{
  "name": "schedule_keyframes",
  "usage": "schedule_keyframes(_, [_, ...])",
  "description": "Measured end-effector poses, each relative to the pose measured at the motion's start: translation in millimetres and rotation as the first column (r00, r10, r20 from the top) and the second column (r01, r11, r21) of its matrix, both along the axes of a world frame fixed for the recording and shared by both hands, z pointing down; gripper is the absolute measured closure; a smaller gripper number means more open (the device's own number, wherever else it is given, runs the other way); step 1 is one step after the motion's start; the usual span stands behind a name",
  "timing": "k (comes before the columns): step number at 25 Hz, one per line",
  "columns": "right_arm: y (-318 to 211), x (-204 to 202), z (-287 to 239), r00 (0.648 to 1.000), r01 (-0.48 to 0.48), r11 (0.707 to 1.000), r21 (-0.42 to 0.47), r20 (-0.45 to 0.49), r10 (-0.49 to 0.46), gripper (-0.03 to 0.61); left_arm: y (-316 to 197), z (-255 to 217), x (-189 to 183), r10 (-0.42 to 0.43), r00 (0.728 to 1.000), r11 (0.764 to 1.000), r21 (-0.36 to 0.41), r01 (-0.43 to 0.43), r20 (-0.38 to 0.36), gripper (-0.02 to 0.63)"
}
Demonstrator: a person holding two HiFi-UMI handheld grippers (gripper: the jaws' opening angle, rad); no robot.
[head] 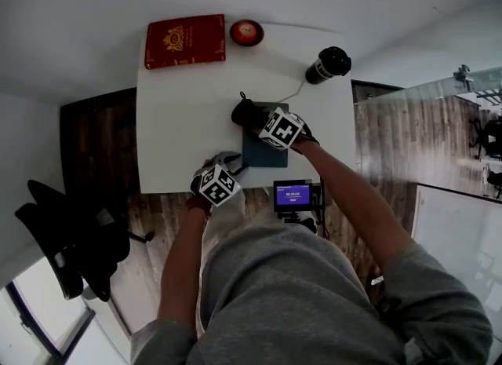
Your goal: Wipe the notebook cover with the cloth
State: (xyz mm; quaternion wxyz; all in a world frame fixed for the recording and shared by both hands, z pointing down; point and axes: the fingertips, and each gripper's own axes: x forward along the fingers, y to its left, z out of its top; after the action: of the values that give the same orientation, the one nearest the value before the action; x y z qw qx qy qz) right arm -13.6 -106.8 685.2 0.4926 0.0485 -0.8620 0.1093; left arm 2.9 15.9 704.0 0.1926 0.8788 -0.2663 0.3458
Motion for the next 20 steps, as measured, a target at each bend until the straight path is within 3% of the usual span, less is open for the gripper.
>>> schedule_keyframes(20, [63.9, 11.0, -0.6, 0.994, 0.11, 0.992, -0.064, 0.009, -0.11, 0.476, -0.8, 0.0, 0.3, -0.008, 1.0, 1.0, 0.003, 0.008, 0.007, 0.445])
